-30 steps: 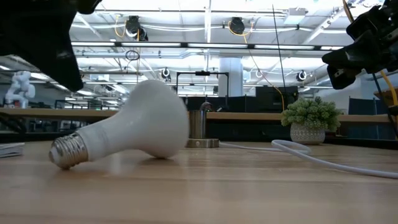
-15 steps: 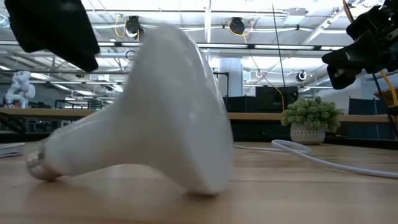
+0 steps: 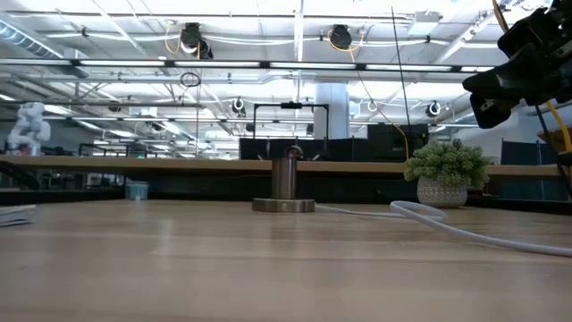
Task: Screw lightbulb
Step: Insert the lightbulb into the lamp
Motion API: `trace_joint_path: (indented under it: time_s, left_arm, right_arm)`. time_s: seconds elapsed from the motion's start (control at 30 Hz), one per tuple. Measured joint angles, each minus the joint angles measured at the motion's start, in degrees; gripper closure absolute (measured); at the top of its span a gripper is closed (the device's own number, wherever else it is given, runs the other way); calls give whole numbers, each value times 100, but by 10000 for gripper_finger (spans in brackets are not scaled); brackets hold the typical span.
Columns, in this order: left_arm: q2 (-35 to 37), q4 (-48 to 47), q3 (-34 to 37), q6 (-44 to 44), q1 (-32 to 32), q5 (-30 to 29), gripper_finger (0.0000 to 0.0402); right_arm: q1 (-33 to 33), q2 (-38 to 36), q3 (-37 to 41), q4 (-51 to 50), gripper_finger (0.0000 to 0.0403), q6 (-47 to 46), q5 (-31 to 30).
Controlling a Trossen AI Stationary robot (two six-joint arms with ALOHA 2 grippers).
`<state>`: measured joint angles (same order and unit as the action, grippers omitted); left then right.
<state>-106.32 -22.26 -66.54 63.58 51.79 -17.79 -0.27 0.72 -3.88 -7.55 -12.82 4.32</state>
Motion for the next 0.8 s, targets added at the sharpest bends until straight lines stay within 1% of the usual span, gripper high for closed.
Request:
trace_joint_path:
  time_s: [0.07,0.13,0.2,0.27,0.33,0.4,0.43,0.5,0.6,0.73,0.8]
  left_arm:
    - [-471,234,1,509,-50,218,228]
    - [-751,517,-27,1038,-127,343,227]
    - [-895,730,-28,1446,-183,118,227]
    - [-926,1086,-11,1740,-213,-626,227]
    - [-897,1339,17,1812,-318,-1757,227]
    - [-746,1428,47,1792,-537,-2451,227]
    - [-671,1576,1,1694,-625,-2609,227]
    - [-569,1677,-17,1540,-752,-2485,227]
    - [-605,1663,22,1172,-876,-1993,227]
    - [-461,1749,0,428,-942,-1896,227]
    - [-429,1715,2,357,-921,-1839,227]
  right_arm:
    - [-1,-1,0,2,403,0,-2]
    - [0,-1,1,15,403,2,2]
    - [0,0,1,1,403,2,13]
    - [-1,0,1,-1,403,1,15]
    - [0,0,1,6,403,1,13]
    - [0,0,1,5,403,2,19]
    - [0,-1,1,6,403,2,17]
    - [-2,1,1,5,403,2,12]
    - [0,-1,1,4,403,0,22]
    - [0,-1,1,1,403,2,24]
    - [-2,-1,1,2,403,2,20]
